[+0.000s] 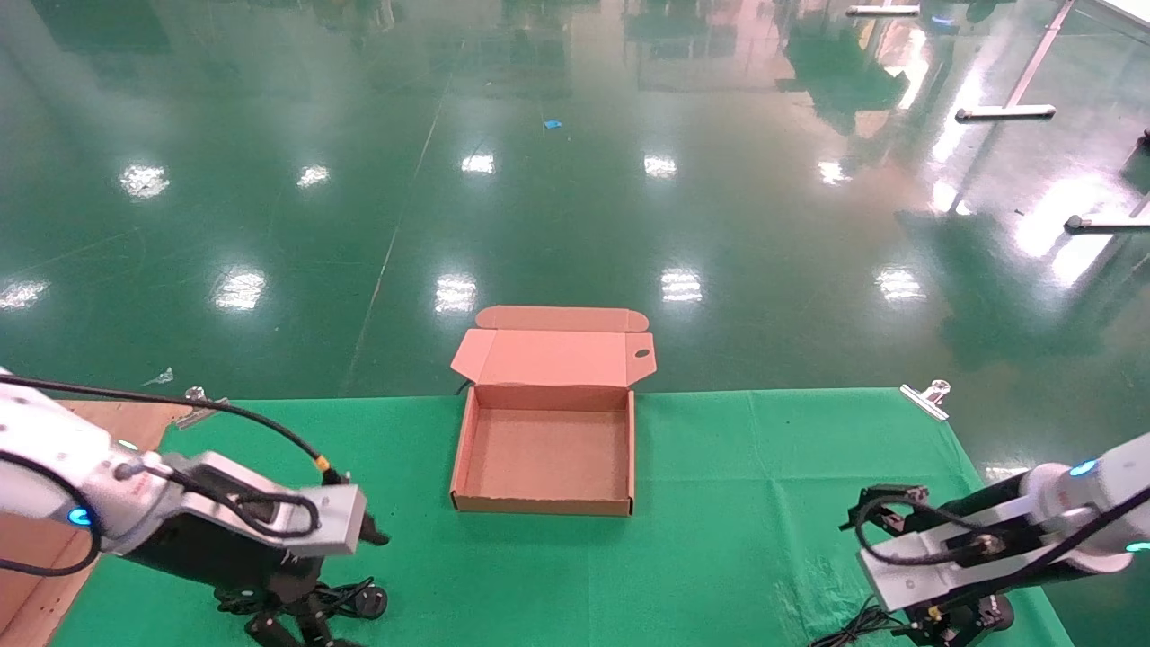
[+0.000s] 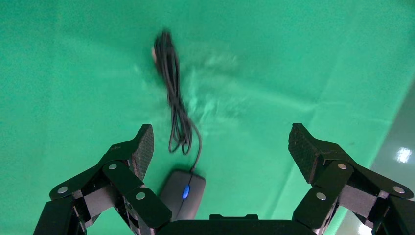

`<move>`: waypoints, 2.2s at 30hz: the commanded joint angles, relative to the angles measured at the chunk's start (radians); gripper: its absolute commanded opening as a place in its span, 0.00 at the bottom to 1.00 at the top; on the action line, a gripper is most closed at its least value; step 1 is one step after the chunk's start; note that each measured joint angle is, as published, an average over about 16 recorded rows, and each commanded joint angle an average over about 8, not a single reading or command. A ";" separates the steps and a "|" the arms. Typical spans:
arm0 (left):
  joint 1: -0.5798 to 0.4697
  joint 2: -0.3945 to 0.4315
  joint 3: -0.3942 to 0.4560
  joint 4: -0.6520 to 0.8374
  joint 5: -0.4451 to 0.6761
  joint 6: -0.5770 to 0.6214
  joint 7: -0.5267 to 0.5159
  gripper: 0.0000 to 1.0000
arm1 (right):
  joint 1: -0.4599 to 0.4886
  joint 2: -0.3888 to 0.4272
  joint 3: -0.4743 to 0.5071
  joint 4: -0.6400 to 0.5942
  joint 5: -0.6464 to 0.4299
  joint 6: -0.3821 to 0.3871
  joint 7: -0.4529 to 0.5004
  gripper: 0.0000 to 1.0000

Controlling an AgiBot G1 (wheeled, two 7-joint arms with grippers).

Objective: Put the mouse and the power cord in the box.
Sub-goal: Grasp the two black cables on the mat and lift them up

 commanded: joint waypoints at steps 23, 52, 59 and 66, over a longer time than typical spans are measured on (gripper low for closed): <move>0.009 0.149 0.048 0.457 0.112 -0.356 0.266 1.00 | 0.054 -0.270 -0.051 -0.594 -0.071 0.211 -0.346 1.00; 0.025 0.163 0.050 0.543 0.117 -0.424 0.307 0.00 | 0.067 -0.323 -0.045 -0.783 -0.060 0.257 -0.476 0.00; 0.033 0.173 0.049 0.548 0.116 -0.428 0.306 0.00 | 0.073 -0.324 -0.042 -0.800 -0.055 0.257 -0.490 0.00; 0.037 0.175 0.050 0.550 0.117 -0.428 0.308 0.00 | 0.077 -0.326 -0.042 -0.812 -0.056 0.256 -0.500 0.00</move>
